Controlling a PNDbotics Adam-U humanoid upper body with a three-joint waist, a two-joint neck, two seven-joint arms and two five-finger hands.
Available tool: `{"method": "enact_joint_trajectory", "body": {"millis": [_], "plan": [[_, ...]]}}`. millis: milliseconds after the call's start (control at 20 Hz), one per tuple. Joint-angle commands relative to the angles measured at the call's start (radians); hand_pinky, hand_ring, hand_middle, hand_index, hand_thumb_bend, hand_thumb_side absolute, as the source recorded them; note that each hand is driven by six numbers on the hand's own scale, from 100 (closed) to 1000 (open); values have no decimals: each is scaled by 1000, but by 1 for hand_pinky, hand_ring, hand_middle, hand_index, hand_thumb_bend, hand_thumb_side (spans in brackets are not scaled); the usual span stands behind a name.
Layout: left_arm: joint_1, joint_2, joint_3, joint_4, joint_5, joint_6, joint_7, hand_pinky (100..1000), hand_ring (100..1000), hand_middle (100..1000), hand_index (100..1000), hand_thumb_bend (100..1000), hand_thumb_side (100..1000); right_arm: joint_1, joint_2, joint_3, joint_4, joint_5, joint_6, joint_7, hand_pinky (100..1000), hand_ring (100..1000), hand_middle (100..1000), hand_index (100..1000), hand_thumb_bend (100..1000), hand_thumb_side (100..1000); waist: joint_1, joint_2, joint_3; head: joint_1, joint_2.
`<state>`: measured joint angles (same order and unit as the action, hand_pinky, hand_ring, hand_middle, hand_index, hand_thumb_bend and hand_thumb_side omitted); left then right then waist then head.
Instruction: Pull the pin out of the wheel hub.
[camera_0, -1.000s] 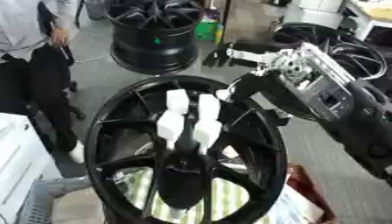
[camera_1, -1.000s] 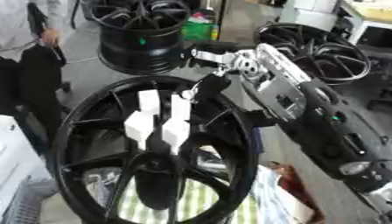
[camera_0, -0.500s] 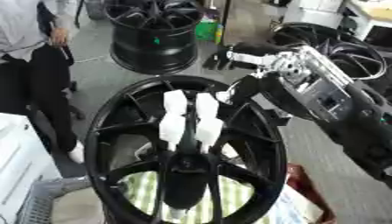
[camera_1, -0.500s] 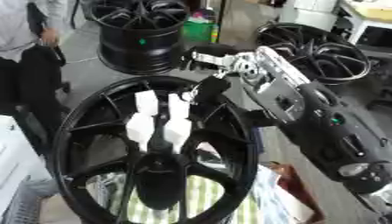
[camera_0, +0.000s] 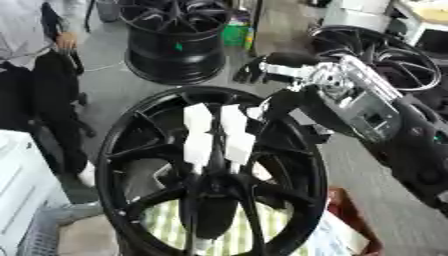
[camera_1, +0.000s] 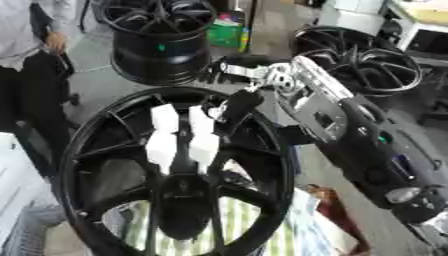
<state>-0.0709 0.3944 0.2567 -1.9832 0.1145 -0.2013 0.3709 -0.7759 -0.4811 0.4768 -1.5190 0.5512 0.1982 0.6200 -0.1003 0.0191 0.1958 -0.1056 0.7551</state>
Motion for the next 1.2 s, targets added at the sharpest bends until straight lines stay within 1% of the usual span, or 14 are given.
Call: {"method": "enact_joint_trajectory", "body": {"millis": [50,350,750,900,950,1200], "plan": [[-6,13,11,-17,-1,-1,-3,838,843,650,849,364,467,-11,-24,-1,-3,9,-6,20,844,865,817,893,231,444,6,-9,-4,-7,9],[-3,13,10,-17,-2,-1,-4,839,843,650,849,363,468,1,-27,10,-16,-2,-18,64,848,872,819,899,250,475,5,-8,-5,0,12],[-2,12,9,-17,-1,-2,-9,839,843,650,849,362,468,11,-30,18,-11,7,-38,112,856,878,823,899,304,441,4,-7,-4,5,7],[-2,11,9,-17,0,-3,-11,839,843,650,849,362,468,13,-29,17,-6,13,-44,117,856,878,823,899,304,441,4,-7,-4,5,7],[-2,11,9,-17,0,-3,-11,840,843,649,849,361,471,14,-29,17,-4,14,-45,117,861,884,828,900,318,435,3,-6,-4,5,6],[2,8,8,-17,2,0,-14,840,844,649,849,358,473,17,-27,11,5,11,-51,115,857,880,824,898,299,438,3,-4,-3,8,6]]}}
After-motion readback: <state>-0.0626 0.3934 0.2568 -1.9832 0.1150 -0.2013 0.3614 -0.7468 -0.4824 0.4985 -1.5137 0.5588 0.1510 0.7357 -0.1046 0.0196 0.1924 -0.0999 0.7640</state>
